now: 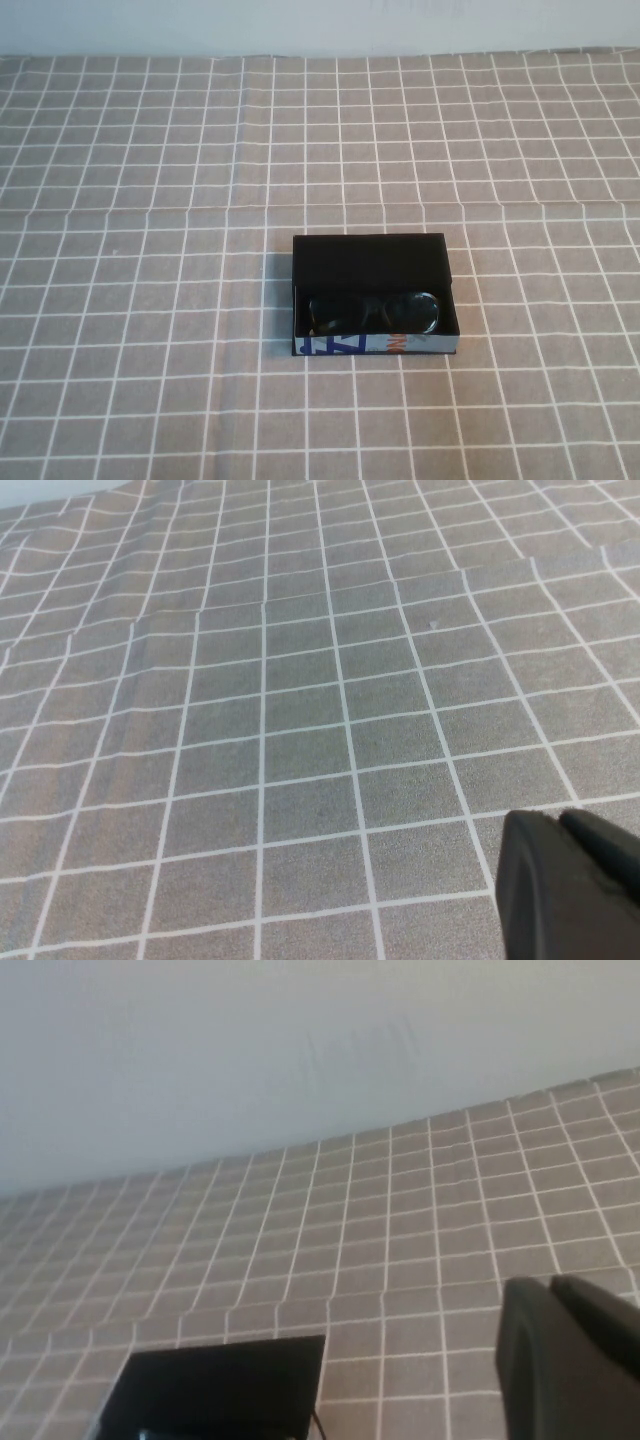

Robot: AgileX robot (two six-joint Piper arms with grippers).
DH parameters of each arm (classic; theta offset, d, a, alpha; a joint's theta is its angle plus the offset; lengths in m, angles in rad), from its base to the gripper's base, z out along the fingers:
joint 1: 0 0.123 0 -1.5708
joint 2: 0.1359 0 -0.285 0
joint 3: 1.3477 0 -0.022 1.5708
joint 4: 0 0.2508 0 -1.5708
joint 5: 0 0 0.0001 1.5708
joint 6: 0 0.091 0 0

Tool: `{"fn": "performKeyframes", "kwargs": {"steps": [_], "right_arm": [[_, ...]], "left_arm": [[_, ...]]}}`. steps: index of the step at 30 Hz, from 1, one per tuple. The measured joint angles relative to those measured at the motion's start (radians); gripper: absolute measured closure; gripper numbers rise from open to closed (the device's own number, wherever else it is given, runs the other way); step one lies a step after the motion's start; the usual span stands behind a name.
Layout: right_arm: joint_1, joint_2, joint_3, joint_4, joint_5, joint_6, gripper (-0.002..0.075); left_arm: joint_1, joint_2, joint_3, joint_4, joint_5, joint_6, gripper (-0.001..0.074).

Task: Take glasses out of glasses case
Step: Pick up the glasses from the glasses case

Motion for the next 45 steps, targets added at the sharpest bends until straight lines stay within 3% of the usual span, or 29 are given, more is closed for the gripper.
{"fn": "performKeyframes", "kwargs": {"steps": [10, 15, 24, 30, 35, 38, 43, 45], "right_arm": [[0.008, 0.543, -0.443, 0.01, 0.434, -0.483, 0.0744], [0.145, 0.814, -0.61, -0.07, 0.581, -0.661, 0.0744], [0.439, 1.211, -0.914, -0.373, 0.661, -0.679, 0.0744], [0.571, 1.405, -1.081, -0.62, 0.685, -0.566, 0.0744], [0.631, 1.521, -1.173, -0.694, 0.678, -0.476, 0.0735], [0.639, 1.578, -1.2, -0.673, 0.669, -0.465, 0.0673], [0.642, 1.637, -1.215, -0.642, 0.652, -0.462, 0.0433], [0.642, 1.651, -1.215, -0.646, 0.64, -0.462, 0.0391]], "left_arm": [[0.0, 0.0, 0.0, 0.0, 0.0, 0.0, 0.074], [0.0, 0.0, 0.0, 0.0, 0.0, 0.0, 0.074], [0.0, 0.0, 0.0, 0.0, 0.0, 0.0, 0.074], [0.0, 0.0, 0.0, 0.0, 0.0, 0.0, 0.074], [0.0, 0.0, 0.0, 0.0, 0.0, 0.0, 0.074], [0.0, 0.0, 0.0, 0.0, 0.0, 0.0, 0.074], [0.0, 0.0, 0.0, 0.0, 0.0, 0.0, 0.074], [0.0, 0.0, 0.0, 0.0, 0.0, 0.0, 0.074]]}}
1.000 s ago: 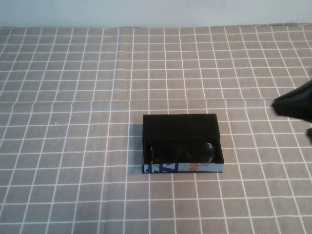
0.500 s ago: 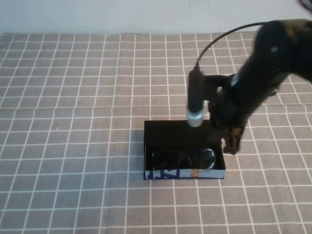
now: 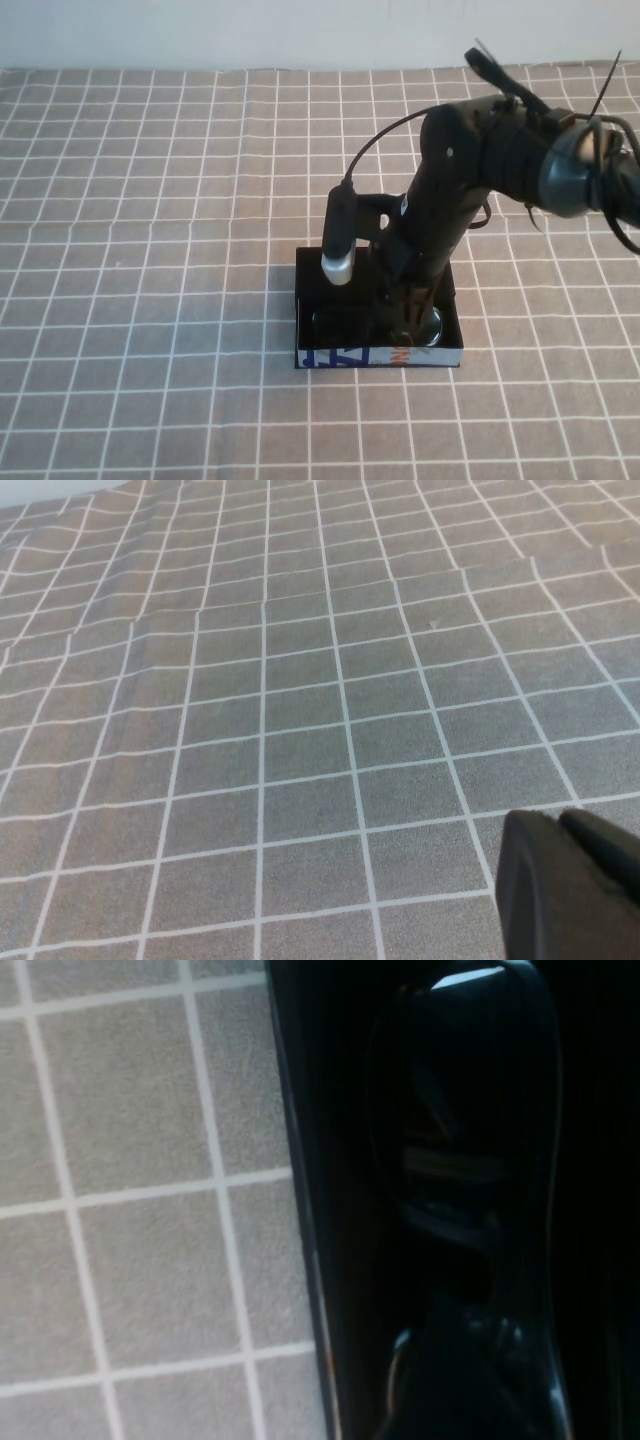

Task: Take glasses out of glasses case
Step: Pick up the glasses from the glasses case

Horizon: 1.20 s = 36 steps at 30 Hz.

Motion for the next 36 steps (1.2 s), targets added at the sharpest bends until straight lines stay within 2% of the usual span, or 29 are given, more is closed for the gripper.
{"fn": "performKeyframes", "kwargs": {"steps": [2, 9, 14, 20, 27, 36], "right_arm": [[0.0, 0.007, 0.0, -0.001, -0.009, -0.009, 0.0389], [0.0, 0.02, -0.002, 0.004, -0.028, -0.013, 0.046], [0.0, 0.026, -0.009, 0.012, -0.028, -0.013, 0.0469], [0.004, 0.026, -0.011, 0.016, -0.024, -0.013, 0.0465], [0.008, 0.026, -0.062, 0.038, 0.034, -0.013, 0.0412], [0.008, 0.024, -0.072, 0.078, 0.085, -0.013, 0.0405]], "left_arm": [[0.0, 0.0, 0.0, 0.0, 0.0, 0.0, 0.074], [0.0, 0.0, 0.0, 0.0, 0.0, 0.0, 0.074], [0.0, 0.0, 0.0, 0.0, 0.0, 0.0, 0.074], [0.0, 0.0, 0.0, 0.0, 0.0, 0.0, 0.074], [0.0, 0.0, 0.0, 0.0, 0.0, 0.0, 0.074], [0.0, 0.0, 0.0, 0.0, 0.0, 0.0, 0.0739]]}}
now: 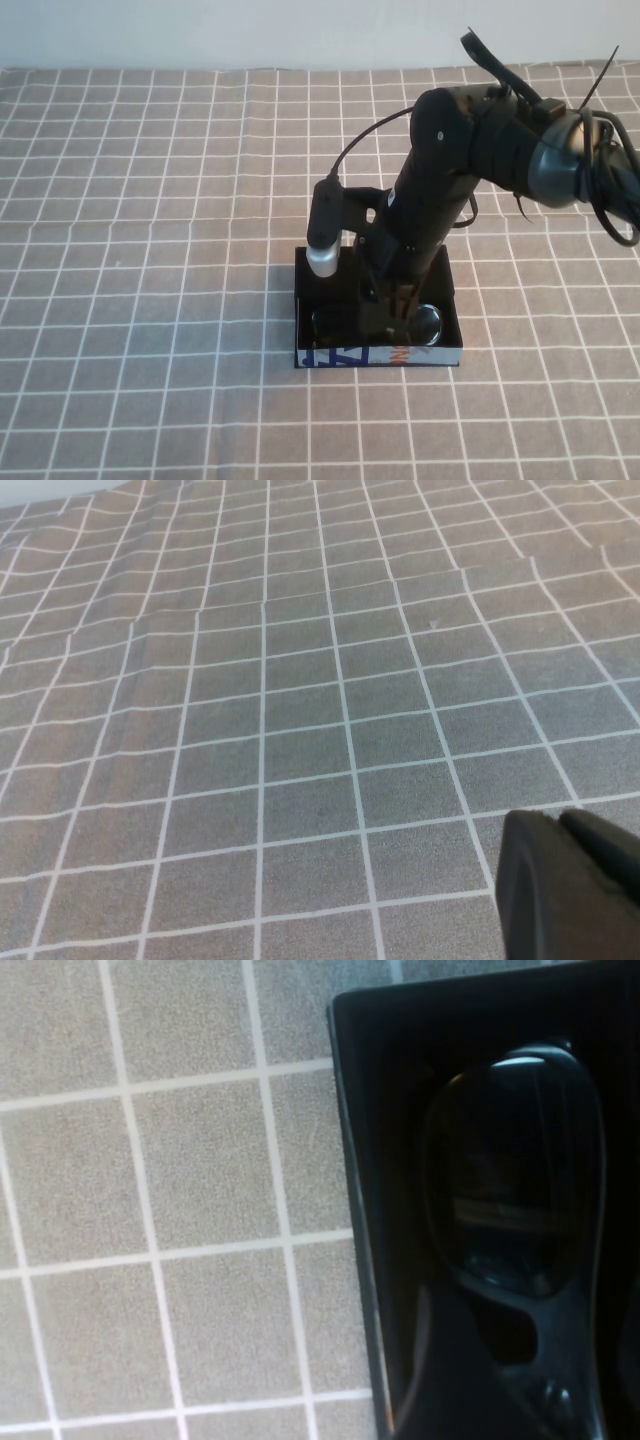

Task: Take glasses out of glasses case
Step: Pick up the glasses from the glasses case

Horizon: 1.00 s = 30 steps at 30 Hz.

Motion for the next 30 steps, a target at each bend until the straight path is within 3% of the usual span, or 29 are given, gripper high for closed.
{"fn": "performKeyframes", "kwargs": {"steps": [20, 23, 27, 30], "right_arm": [[0.0, 0.082, 0.0, -0.004, -0.038, 0.0, 0.0412], [0.0, 0.09, 0.0, -0.004, -0.041, 0.0, 0.0473], [0.0, 0.077, -0.005, -0.016, -0.03, 0.006, 0.0648], [0.004, 0.047, -0.011, -0.044, 0.008, 0.027, 0.0669]], "left_arm": [[0.0, 0.0, 0.0, 0.0, 0.0, 0.0, 0.074], [0.0, 0.0, 0.0, 0.0, 0.0, 0.0, 0.074], [0.0, 0.0, 0.0, 0.0, 0.0, 0.0, 0.0739], [0.0, 0.0, 0.0, 0.0, 0.0, 0.0, 0.0739]]}}
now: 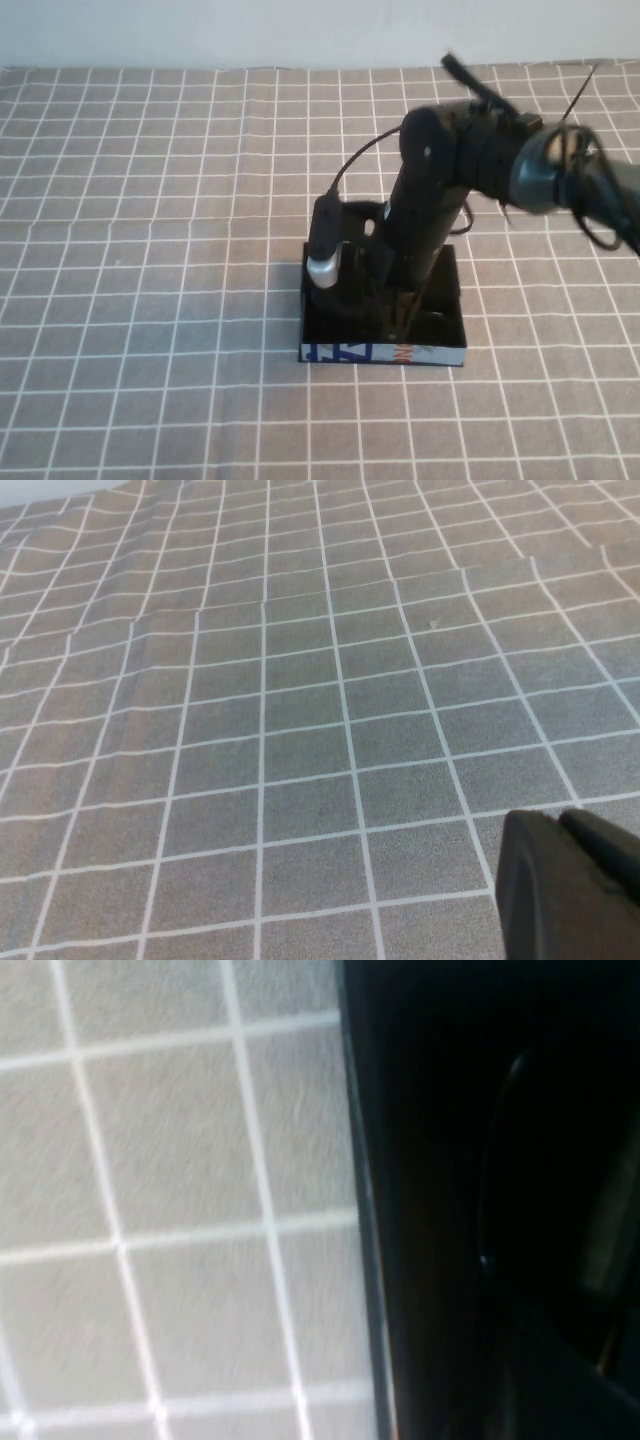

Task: Take glasses out of glasses case
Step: Pick up the glasses from the glasses case, then place the glasses on the table

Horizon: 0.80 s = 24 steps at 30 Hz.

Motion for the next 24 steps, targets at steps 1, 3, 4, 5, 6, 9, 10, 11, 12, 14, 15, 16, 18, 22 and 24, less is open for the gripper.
{"fn": "performKeyframes", "kwargs": {"steps": [1, 3, 4, 5, 6, 9, 10, 11, 12, 14, 15, 16, 18, 22, 24], "right_arm": [[0.0, -0.014, -0.009, -0.012, 0.024, 0.016, 0.0669], [0.0, -0.049, -0.029, -0.036, 0.063, 0.059, 0.0669], [0.0, -0.072, -0.04, -0.048, 0.07, 0.093, 0.0669], [0.0, -0.092, -0.049, -0.06, 0.072, 0.132, 0.067], [0.0, -0.12, -0.057, -0.071, 0.075, 0.171, 0.067], [0.0, -0.2, -0.065, -0.098, 0.085, 0.284, 0.067], [-0.002, -0.226, -0.066, -0.098, 0.09, 0.338, 0.067], [-0.007, -0.245, -0.067, -0.098, 0.091, 0.387, 0.067], [-0.014, -0.267, -0.067, -0.098, 0.094, 0.454, 0.0671], [-0.034, -0.303, -0.067, -0.092, 0.098, 0.595, 0.0671], [-0.049, -0.319, -0.067, -0.09, 0.1, 0.674, 0.0671], [-0.067, -0.336, -0.067, -0.088, 0.101, 0.744, 0.0671], [-0.101, -0.372, -0.053, -0.083, 0.101, 0.846, 0.0671], [-0.174, -0.465, 0.048, -0.077, 0.101, 0.943, 0.0671], [-0.204, -0.508, 0.146, -0.07, 0.101, 0.985, 0.0671]], "left_arm": [[0.0, 0.0, 0.0, 0.0, 0.0, 0.0, 0.074], [0.0, 0.0, 0.0, 0.0, 0.0, 0.0, 0.074], [0.0, 0.0, 0.0, 0.0, 0.0, 0.0, 0.074], [0.0, 0.0, 0.0, 0.0, 0.0, 0.0, 0.074], [0.0, 0.0, 0.0, 0.0, 0.0, 0.0, 0.074], [0.0, 0.0, 0.0, 0.0, 0.0, 0.0, 0.074], [0.0, 0.0, 0.0, 0.0, 0.0, 0.0, 0.074], [0.0, 0.0, 0.0, 0.0, 0.0, 0.0, 0.074], [0.0, 0.0, 0.0, 0.0, 0.0, 0.0, 0.074], [0.0, 0.0, 0.0, 0.0, 0.0, 0.0, 0.074], [0.0, 0.0, 0.0, 0.0, 0.0, 0.0, 0.074], [0.0, 0.0, 0.0, 0.0, 0.0, 0.0, 0.074], [0.0, 0.0, 0.0, 0.0, 0.0, 0.0, 0.074], [0.0, 0.0, 0.0, 0.0, 0.0, 0.0, 0.074], [0.0, 0.0, 0.0, 0.0, 0.0, 0.0, 0.074]]}}
